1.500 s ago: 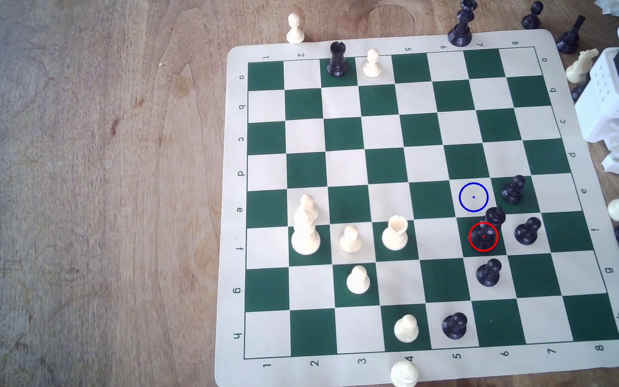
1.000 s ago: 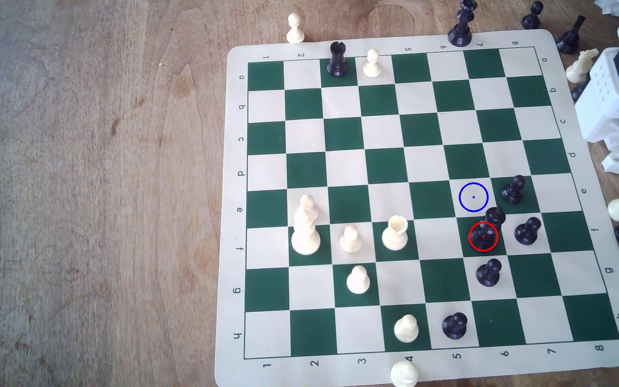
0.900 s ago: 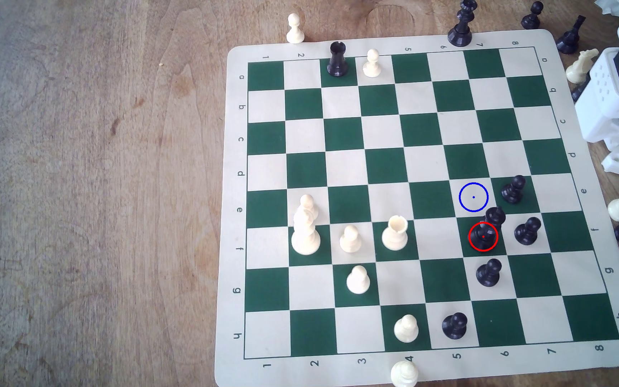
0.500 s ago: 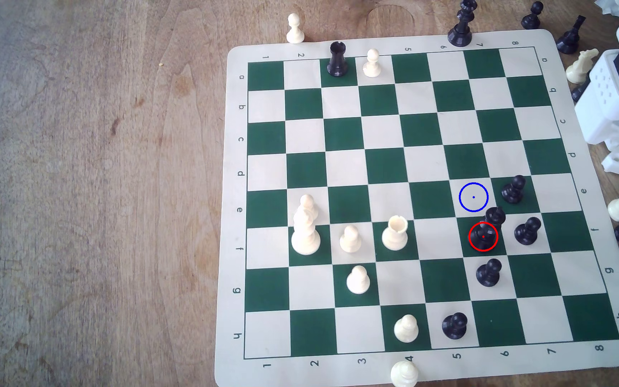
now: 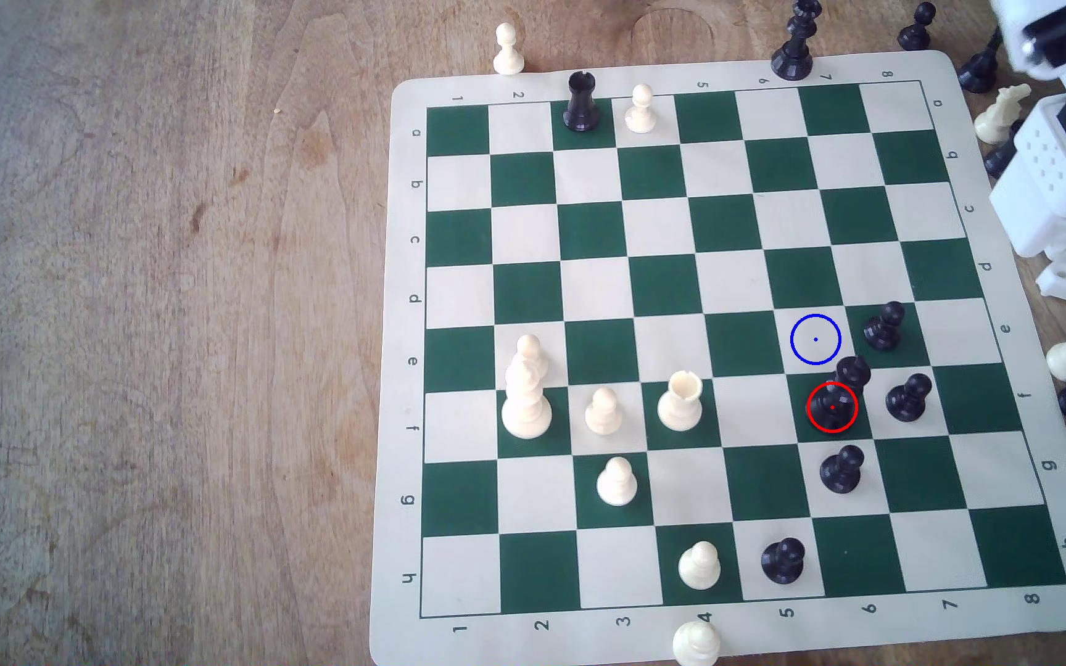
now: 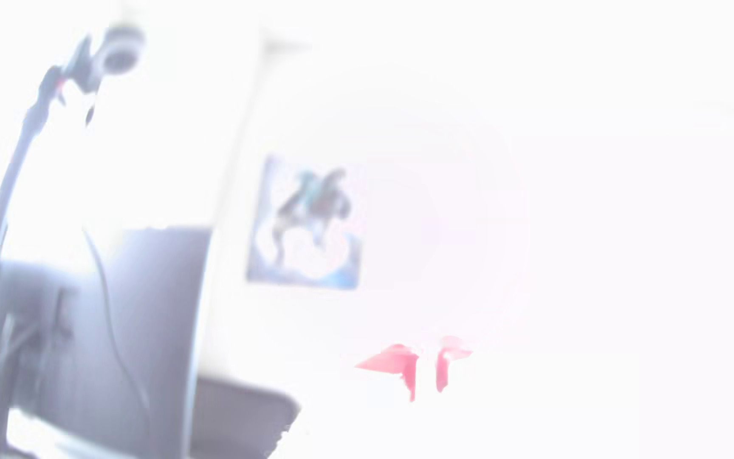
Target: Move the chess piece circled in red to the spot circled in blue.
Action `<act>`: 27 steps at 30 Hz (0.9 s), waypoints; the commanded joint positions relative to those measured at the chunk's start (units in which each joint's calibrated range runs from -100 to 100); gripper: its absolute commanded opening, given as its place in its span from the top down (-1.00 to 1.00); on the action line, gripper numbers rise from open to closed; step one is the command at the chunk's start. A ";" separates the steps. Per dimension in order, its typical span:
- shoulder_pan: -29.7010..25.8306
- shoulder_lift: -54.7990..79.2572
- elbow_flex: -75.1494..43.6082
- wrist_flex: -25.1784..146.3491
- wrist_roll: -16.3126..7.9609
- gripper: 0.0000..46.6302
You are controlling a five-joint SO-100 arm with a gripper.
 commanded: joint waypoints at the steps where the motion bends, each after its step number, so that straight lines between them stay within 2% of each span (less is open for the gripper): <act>1: -5.17 0.39 -1.54 17.91 1.86 0.83; 8: -6.42 7.69 -11.43 34.78 2.20 0.84; 13: -9.47 17.37 -27.47 51.08 -0.24 0.84; 14: -10.02 20.68 -31.83 56.97 -1.66 0.83; 16: -10.80 24.67 -35.81 63.03 -3.52 0.83; 19: -12.28 31.46 -39.89 69.91 -4.93 0.80; 22: -13.61 35.28 -41.89 73.76 -6.11 0.69; 23: -14.32 36.98 -42.89 75.56 -7.03 0.48; 24: -14.63 37.66 -43.34 76.55 -7.28 0.37; 27: -15.10 39.27 -45.06 79.00 -7.42 0.25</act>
